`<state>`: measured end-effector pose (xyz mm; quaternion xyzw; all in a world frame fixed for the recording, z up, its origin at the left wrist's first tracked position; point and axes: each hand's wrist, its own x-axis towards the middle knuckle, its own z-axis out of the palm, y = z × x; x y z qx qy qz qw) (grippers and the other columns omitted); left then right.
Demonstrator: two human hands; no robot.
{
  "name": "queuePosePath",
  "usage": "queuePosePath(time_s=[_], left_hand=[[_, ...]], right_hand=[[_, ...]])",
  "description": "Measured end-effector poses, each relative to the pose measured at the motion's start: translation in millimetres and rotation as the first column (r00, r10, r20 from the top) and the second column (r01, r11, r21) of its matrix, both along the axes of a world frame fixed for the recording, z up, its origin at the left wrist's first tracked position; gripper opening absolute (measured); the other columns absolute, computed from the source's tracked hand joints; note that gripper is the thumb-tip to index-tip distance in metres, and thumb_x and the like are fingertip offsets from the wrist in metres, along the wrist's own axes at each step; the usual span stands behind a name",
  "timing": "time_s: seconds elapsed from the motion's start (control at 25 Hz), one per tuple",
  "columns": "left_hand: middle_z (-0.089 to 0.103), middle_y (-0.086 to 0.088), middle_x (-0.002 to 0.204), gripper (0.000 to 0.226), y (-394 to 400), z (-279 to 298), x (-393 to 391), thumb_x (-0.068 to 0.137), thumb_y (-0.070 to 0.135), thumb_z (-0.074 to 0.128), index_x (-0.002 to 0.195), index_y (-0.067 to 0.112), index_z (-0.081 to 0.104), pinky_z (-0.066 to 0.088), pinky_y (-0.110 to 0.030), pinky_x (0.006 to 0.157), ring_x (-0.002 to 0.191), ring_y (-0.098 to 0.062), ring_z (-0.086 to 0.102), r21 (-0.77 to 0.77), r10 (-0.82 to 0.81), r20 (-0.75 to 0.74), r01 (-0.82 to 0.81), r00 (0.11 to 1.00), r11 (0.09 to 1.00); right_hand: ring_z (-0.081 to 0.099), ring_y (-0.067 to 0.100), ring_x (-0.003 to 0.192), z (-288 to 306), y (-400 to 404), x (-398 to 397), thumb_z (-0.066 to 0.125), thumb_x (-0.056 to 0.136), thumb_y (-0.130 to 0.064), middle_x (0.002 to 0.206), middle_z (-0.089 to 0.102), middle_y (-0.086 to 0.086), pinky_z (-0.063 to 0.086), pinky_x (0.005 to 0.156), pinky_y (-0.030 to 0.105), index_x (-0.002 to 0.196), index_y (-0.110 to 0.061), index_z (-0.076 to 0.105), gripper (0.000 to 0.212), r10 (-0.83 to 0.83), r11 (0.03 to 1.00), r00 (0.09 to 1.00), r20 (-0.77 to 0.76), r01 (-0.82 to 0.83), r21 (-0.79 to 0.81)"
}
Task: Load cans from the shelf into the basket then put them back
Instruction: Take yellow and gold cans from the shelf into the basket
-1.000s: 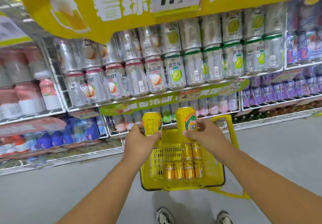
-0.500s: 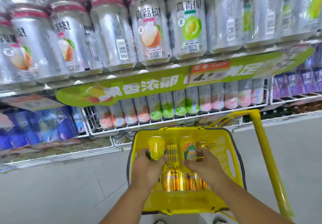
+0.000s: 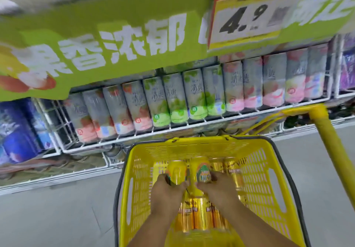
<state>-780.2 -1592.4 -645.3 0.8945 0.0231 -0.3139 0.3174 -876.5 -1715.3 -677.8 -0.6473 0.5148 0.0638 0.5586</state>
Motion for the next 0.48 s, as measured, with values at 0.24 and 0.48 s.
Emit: queuePosePath(time_s=[0.24, 0.48], left_hand=[[0.061, 0.009, 0.074, 0.039, -15.7, -49.5, 10.7, 0.077, 0.039, 0.083, 0.076, 0.029, 0.046, 0.049, -0.031, 0.059, 0.062, -0.004, 0.054, 0.003, 0.013, -0.012, -0.013, 1.0, 1.0], [0.063, 0.011, 0.076, 0.037, -15.0, -75.2, 12.7, 0.076, 0.039, 0.083, 0.095, 0.022, 0.057, 0.038, -0.02, 0.047, 0.064, -0.003, 0.058, 0.01, 0.027, -0.036, -0.026, 0.999, 1.0]], right_hand=[[0.067, 0.002, 0.056, -42.5, 4.0, 17.5, 0.084, 0.071, -0.035, 0.073, 0.073, -0.008, 0.045, 0.047, 0.02, 0.093, -0.021, 0.076, 0.027, -0.046, 0.994, 0.997, -0.062, 0.04, -0.101], [0.065, 0.006, 0.061, -69.4, 10.4, 15.6, 0.083, 0.065, -0.047, 0.077, 0.068, -0.007, 0.051, 0.048, 0.024, 0.091, -0.023, 0.072, 0.037, -0.048, 0.971, 0.988, -0.148, 0.011, -0.238]])
